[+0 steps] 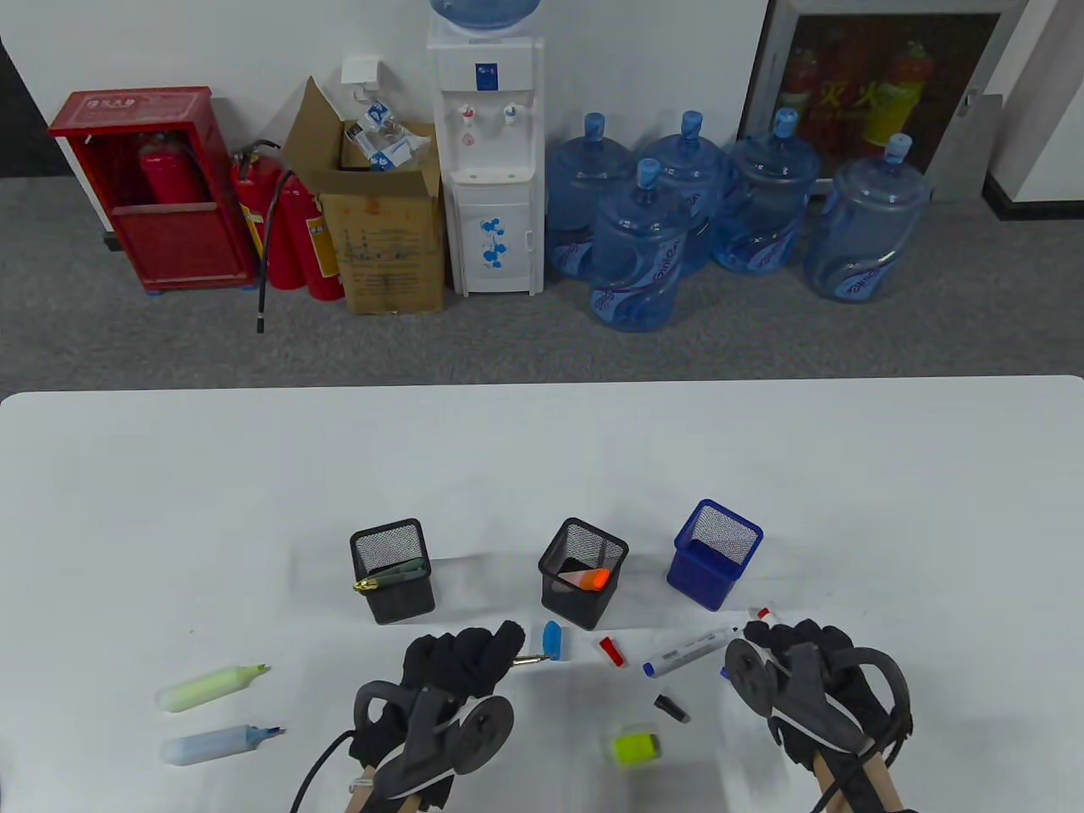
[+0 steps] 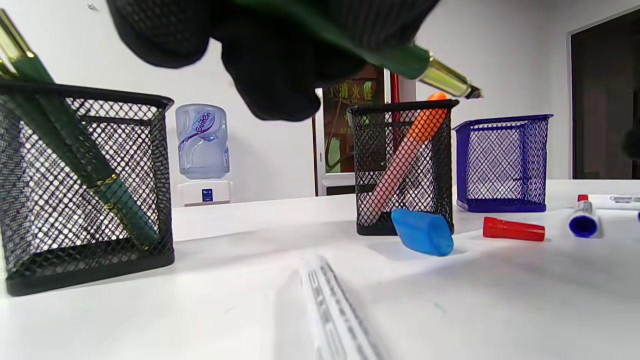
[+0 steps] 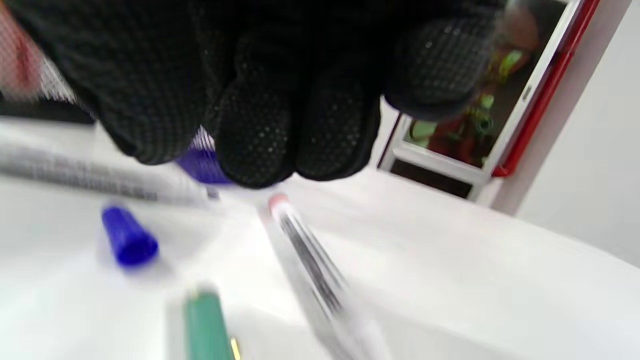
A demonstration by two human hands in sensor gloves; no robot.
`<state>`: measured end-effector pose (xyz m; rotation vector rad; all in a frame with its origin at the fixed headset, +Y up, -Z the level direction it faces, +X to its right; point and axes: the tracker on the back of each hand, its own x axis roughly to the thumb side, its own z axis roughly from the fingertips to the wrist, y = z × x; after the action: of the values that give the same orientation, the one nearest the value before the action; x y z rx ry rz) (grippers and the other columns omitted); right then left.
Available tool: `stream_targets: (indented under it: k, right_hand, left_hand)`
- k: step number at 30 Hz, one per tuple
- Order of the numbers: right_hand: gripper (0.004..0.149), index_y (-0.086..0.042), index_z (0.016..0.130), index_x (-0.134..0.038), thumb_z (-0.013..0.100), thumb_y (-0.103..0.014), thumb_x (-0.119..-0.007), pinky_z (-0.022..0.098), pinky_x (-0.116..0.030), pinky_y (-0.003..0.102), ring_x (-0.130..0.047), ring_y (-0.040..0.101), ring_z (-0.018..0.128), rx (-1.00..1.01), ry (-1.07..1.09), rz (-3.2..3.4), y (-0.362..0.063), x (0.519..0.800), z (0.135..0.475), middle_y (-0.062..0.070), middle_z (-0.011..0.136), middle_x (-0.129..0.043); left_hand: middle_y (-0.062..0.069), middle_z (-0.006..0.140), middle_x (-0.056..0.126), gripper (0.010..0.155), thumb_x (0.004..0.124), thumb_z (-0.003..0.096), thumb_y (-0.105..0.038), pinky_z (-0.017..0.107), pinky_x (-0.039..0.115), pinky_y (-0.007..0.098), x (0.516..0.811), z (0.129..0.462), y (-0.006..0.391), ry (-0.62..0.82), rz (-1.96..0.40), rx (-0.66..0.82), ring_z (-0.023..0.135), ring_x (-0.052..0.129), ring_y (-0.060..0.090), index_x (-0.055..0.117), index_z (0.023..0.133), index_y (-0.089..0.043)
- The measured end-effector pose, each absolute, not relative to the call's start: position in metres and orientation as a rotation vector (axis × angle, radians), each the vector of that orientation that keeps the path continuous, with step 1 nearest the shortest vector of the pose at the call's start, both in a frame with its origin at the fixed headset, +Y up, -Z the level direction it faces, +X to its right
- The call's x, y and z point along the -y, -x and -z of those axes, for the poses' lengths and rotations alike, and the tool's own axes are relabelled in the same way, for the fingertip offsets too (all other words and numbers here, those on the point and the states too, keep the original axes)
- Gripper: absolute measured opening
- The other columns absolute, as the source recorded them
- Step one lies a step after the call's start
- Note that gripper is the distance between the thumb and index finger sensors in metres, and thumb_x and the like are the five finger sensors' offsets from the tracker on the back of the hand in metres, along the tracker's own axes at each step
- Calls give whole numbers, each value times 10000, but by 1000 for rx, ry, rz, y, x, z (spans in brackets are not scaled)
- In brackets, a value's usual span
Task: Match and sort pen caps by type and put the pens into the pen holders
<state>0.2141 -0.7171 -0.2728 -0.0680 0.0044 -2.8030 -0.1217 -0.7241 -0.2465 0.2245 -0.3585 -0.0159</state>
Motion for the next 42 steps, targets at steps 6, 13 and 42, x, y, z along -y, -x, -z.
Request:
stream_targets:
  k: [6,13,42]
  right_hand:
    - [617,-283,827,-867,259,-523,-905,496,-911,391,-1057,109,583,193,14,2731,-222,735,271,-128,650,-1034]
    - [612,-267,820,-874,248,-477,-937,457,-931,370,-1074,101,548,194,13,2696,-214,751,270,-122,638,-1045]
    - [531,-326,939,-743,410,-285,-768,397,-1009,357,-991,201,735,-496,667,3182,-96,735,253,-38,886,-853]
  left_hand:
    - [-35,927,815,617,695,432,-284,648,746,547,726,248,124,-212,12,351,665,982,200,566,1032,-348]
    - [-37,925,819,617,697,431,-286,650,746,546,725,247,122,-207,20,353,665,984,198,570,1031,-347]
    - [-99,862,909,583,681,439,-313,620,778,515,721,244,125,-277,-126,375,592,1024,181,589,1014,-345]
